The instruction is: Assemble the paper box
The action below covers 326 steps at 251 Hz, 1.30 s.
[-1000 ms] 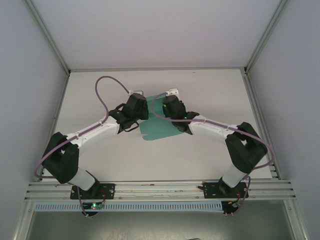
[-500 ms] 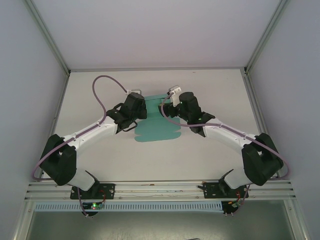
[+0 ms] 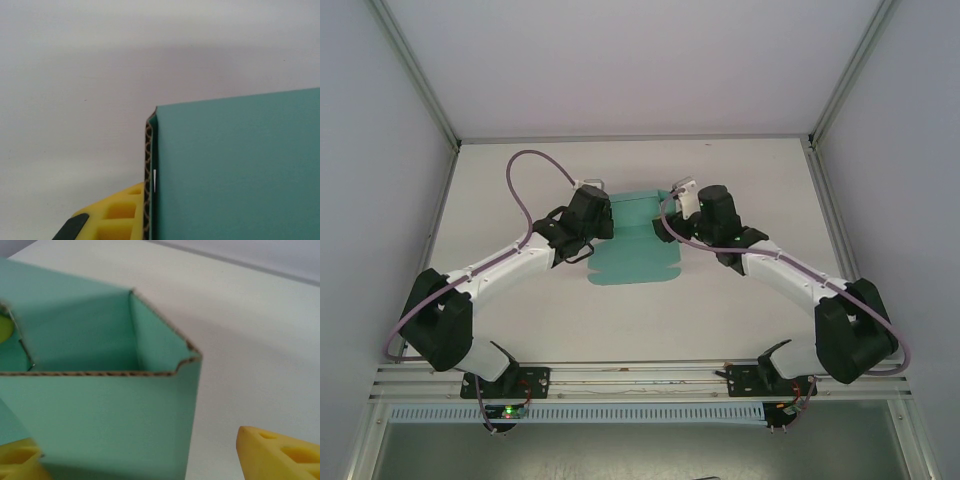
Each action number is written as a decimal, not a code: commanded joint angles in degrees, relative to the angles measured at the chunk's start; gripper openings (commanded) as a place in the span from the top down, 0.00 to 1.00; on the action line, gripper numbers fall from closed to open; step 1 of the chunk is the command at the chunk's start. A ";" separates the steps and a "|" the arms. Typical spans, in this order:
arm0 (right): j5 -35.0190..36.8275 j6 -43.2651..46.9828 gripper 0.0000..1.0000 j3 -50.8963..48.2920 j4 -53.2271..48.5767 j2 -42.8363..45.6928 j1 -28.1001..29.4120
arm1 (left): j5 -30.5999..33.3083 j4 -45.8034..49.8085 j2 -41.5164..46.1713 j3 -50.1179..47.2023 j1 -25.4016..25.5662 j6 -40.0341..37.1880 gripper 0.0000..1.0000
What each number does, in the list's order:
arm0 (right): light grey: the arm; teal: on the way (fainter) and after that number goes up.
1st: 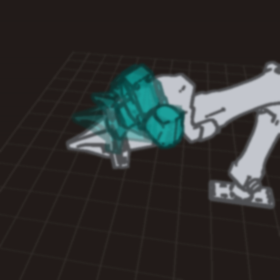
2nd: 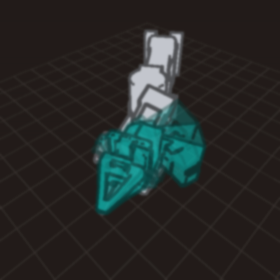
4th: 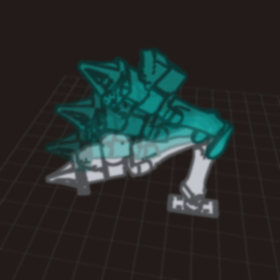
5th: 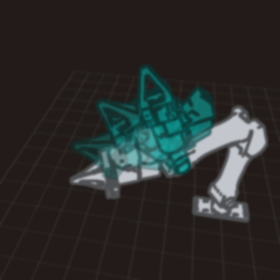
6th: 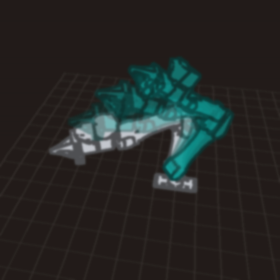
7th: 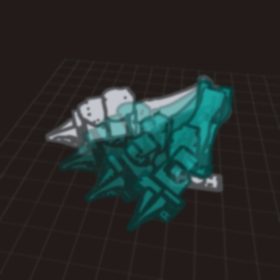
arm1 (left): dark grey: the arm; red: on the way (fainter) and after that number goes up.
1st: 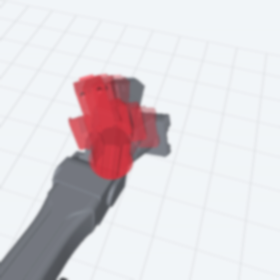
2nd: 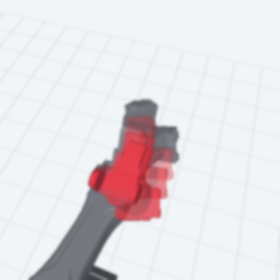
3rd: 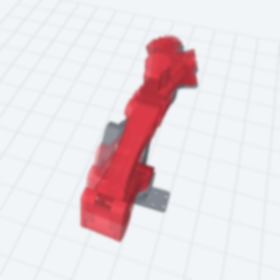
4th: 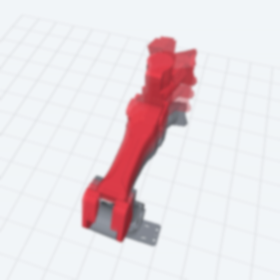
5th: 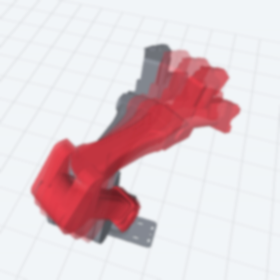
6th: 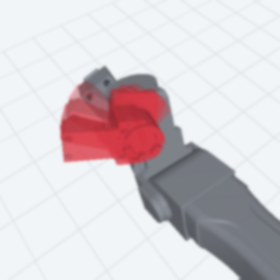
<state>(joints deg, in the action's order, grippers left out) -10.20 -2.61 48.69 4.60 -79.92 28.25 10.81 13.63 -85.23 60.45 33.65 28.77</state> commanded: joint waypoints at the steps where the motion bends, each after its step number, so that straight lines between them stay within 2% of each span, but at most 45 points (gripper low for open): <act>1: -7.99 0.86 0.21 1.98 -0.69 -1.84 -0.13 | 0.20 0.17 1.08 0.02 -0.43 -0.97 1.00; 23: -12.68 0.67 0.18 2.18 0.46 -1.02 -0.12 | 1.77 0.83 0.39 0.33 -0.43 -1.15 1.00; 46: -14.13 0.41 0.14 1.18 1.29 1.97 -0.12 | 2.63 1.23 -0.58 0.62 -0.50 -0.95 1.00; 88: -6.01 -0.64 0.02 -3.06 -0.93 10.93 -1.66 | 1.54 0.09 -1.45 0.51 -0.56 -1.87 1.00; 116: -3.62 -2.28 0.02 -6.67 -2.45 17.92 -6.14 | 0.82 -0.33 -0.83 0.12 -0.80 -2.47 1.00; 148: -9.14 -4.19 0.03 -9.48 -2.30 22.13 -13.75 | -0.98 -1.34 -0.05 -0.45 -1.02 -2.84 1.00; 173: -18.66 -5.26 0.09 -9.38 -1.45 19.07 -18.73 | -2.09 -1.76 0.39 -0.67 -1.04 -3.04 1.00; 222: -32.85 -2.61 0.21 -4.11 -0.16 6.69 -17.18 | -2.70 -2.43 1.23 -0.96 -1.00 -3.46 1.00; 273: -32.53 -0.06 0.27 -0.18 -0.32 1.15 -12.01 | -2.52 -2.40 1.01 -0.70 -1.08 -3.55 1.00; 287: -32.16 -0.53 0.32 -0.11 0.44 0.53 -11.35 | -2.64 -2.41 0.86 -0.75 -1.04 -3.55 1.00; 309: -30.25 -1.33 0.38 0.59 0.88 -0.42 -10.28 | -2.70 -2.46 0.75 -0.64 -1.04 -3.52 1.00; 326: -28.15 -1.89 0.39 1.46 0.91 -1.55 -9.05 | -2.68 -2.45 0.77 -0.64 -1.03 -3.55 1.00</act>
<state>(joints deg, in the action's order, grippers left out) -39.83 -4.27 47.72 3.64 -79.55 17.56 8.32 13.28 -85.89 59.79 33.26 26.13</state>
